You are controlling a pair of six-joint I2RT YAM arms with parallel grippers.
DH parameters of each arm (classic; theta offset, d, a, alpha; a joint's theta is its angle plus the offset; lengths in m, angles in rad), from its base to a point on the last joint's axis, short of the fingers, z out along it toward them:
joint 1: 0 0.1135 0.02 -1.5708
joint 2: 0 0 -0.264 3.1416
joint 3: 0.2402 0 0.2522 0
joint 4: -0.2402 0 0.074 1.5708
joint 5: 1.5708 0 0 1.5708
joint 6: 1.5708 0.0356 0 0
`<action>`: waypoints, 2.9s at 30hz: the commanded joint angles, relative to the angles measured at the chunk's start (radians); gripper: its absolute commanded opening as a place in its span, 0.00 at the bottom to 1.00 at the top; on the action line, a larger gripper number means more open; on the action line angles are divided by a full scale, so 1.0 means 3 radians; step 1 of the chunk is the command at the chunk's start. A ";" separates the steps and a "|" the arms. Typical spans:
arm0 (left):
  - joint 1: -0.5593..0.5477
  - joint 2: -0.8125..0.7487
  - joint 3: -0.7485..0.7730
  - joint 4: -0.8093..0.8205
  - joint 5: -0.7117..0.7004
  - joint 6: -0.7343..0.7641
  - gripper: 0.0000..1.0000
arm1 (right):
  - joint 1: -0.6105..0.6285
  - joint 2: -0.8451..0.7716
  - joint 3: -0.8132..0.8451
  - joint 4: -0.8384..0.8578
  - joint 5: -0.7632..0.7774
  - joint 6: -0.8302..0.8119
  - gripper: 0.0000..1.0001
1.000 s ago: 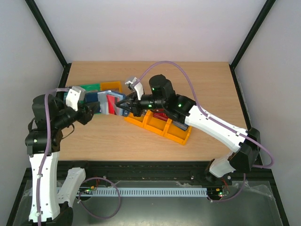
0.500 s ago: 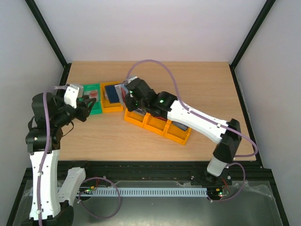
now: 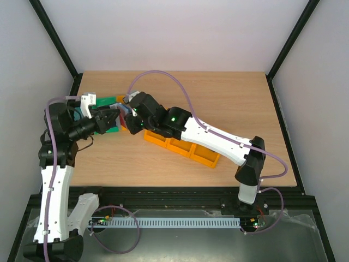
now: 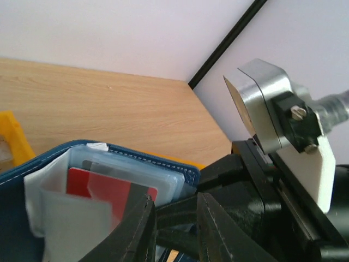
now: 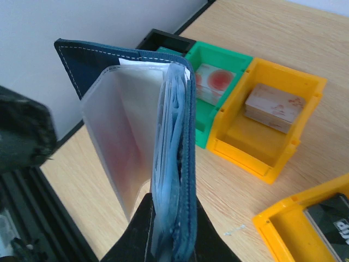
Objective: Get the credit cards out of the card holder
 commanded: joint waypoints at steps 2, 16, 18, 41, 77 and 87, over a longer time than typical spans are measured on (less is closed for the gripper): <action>-0.0016 0.0029 -0.0144 0.0415 0.0011 -0.0827 0.22 | 0.0035 0.0096 0.0212 0.0113 -0.0229 0.0098 0.02; -0.0013 -0.0027 -0.0191 -0.0320 -0.1333 0.0290 0.22 | -0.0062 -0.0157 0.0126 0.0380 -0.0835 0.0101 0.01; -0.0013 -0.0050 -0.0168 -0.0337 -0.1208 0.0411 0.22 | -0.0127 -0.0236 0.0011 0.0515 -0.1057 0.0126 0.02; -0.0008 0.0006 0.0682 -0.0649 0.0812 0.1011 0.41 | -0.0477 -0.1121 -0.1075 0.2121 -0.3567 -0.0143 0.02; 0.0033 -0.0023 0.0852 -0.0212 0.1558 0.0373 0.02 | -0.0580 -0.1288 -0.1164 0.1971 -0.2806 -0.0233 0.02; 0.0077 -0.0051 0.0917 -0.0434 0.0976 0.0650 0.02 | -0.0900 -0.1523 -0.1423 0.1803 -0.2836 -0.0352 0.02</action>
